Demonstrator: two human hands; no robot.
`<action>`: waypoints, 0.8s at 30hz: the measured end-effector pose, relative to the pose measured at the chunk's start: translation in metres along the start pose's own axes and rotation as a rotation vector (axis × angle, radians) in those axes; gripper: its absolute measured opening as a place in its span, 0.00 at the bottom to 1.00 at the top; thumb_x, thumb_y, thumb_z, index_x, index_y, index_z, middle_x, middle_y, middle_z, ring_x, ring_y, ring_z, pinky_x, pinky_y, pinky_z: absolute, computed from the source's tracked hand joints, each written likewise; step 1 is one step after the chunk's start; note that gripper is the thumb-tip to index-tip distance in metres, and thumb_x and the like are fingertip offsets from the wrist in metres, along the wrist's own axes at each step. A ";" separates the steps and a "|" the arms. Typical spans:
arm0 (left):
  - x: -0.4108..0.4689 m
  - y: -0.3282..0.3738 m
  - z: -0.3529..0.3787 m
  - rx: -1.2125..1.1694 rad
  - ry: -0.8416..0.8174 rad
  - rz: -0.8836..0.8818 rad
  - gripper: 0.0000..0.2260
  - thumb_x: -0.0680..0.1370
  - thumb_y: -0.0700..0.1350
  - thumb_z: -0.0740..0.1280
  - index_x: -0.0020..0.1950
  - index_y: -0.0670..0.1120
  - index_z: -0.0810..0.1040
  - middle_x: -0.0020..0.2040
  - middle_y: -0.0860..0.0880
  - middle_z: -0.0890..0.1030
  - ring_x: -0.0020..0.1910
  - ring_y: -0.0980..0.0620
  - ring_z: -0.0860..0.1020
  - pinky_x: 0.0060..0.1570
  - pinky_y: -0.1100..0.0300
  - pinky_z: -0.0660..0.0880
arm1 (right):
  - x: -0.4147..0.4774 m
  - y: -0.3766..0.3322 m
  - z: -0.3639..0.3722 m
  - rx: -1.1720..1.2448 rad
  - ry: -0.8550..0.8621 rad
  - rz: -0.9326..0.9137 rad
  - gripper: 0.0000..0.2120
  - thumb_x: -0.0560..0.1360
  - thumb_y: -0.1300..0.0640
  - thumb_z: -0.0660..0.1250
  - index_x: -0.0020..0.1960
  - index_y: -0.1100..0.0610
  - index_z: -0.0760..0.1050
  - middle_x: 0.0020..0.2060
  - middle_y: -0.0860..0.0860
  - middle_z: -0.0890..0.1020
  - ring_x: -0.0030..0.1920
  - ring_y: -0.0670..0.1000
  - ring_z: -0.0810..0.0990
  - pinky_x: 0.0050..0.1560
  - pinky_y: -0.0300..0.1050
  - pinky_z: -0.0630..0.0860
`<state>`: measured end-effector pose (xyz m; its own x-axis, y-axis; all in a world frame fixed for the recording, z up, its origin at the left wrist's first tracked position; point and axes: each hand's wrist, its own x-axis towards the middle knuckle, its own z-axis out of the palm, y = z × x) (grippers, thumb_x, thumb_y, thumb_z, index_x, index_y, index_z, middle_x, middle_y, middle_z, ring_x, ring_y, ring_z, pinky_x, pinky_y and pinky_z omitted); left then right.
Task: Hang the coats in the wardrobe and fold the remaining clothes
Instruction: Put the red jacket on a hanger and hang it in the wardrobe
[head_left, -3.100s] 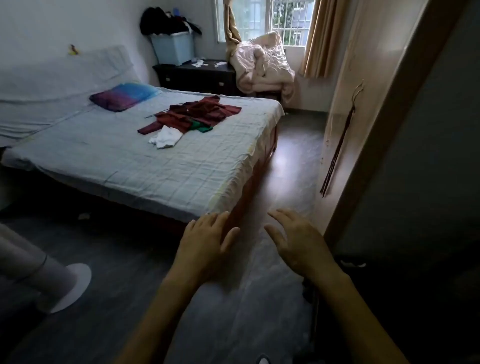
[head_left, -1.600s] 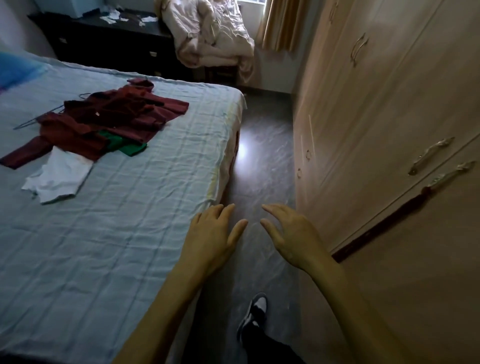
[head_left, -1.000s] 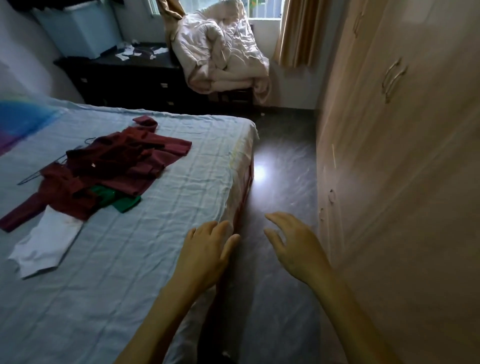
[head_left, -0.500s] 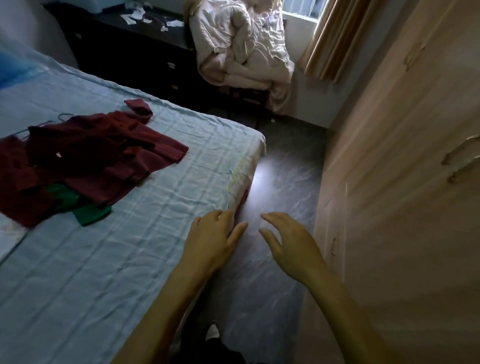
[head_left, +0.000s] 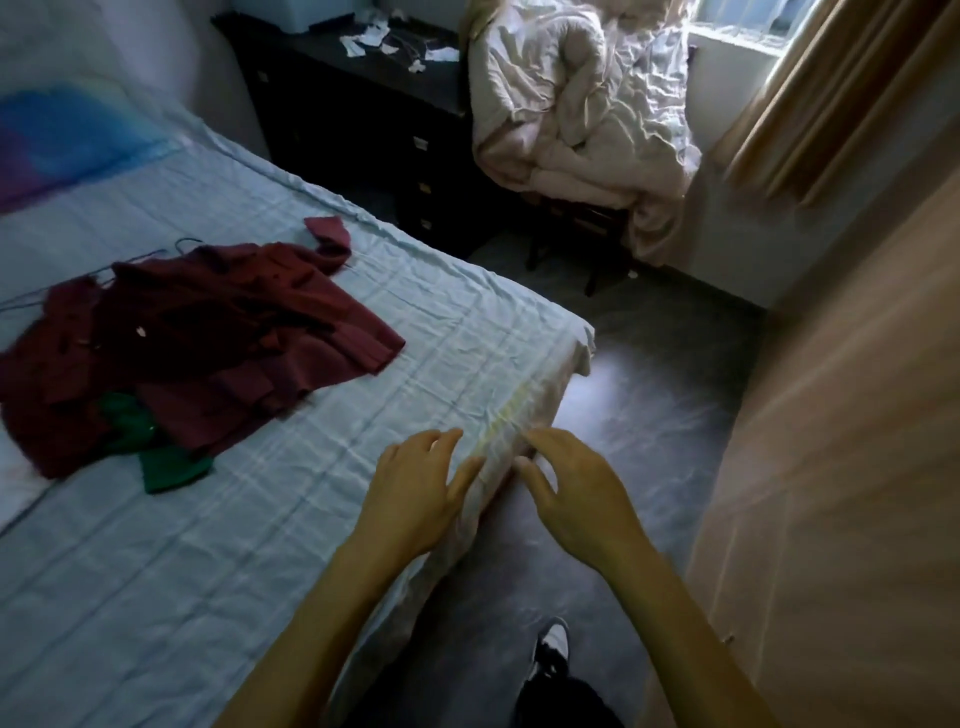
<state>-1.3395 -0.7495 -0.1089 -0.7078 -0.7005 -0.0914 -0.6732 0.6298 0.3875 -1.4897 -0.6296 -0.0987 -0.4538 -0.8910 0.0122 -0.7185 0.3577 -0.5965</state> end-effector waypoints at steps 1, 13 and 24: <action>0.013 0.007 0.001 0.006 0.016 -0.033 0.36 0.73 0.68 0.40 0.71 0.49 0.68 0.68 0.49 0.73 0.66 0.50 0.70 0.66 0.52 0.65 | 0.017 0.010 -0.007 0.003 -0.021 -0.027 0.19 0.78 0.45 0.59 0.64 0.52 0.74 0.61 0.49 0.78 0.59 0.51 0.76 0.60 0.52 0.73; 0.106 0.045 -0.033 -0.043 0.177 -0.416 0.26 0.80 0.62 0.50 0.74 0.50 0.63 0.72 0.50 0.68 0.70 0.52 0.65 0.70 0.55 0.59 | 0.191 0.022 -0.064 0.004 -0.283 -0.400 0.29 0.75 0.36 0.49 0.67 0.51 0.72 0.65 0.48 0.75 0.65 0.47 0.71 0.68 0.43 0.63; 0.183 -0.038 -0.044 -0.216 0.275 -0.630 0.34 0.77 0.68 0.46 0.74 0.48 0.62 0.72 0.48 0.67 0.70 0.51 0.65 0.70 0.54 0.59 | 0.317 -0.016 -0.011 -0.138 -0.456 -0.616 0.35 0.74 0.31 0.44 0.68 0.51 0.71 0.65 0.48 0.75 0.65 0.47 0.72 0.62 0.34 0.60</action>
<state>-1.4339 -0.9164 -0.1002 -0.1001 -0.9859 -0.1337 -0.8583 0.0176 0.5128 -1.6279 -0.9151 -0.0765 0.2889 -0.9565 -0.0396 -0.8432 -0.2347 -0.4836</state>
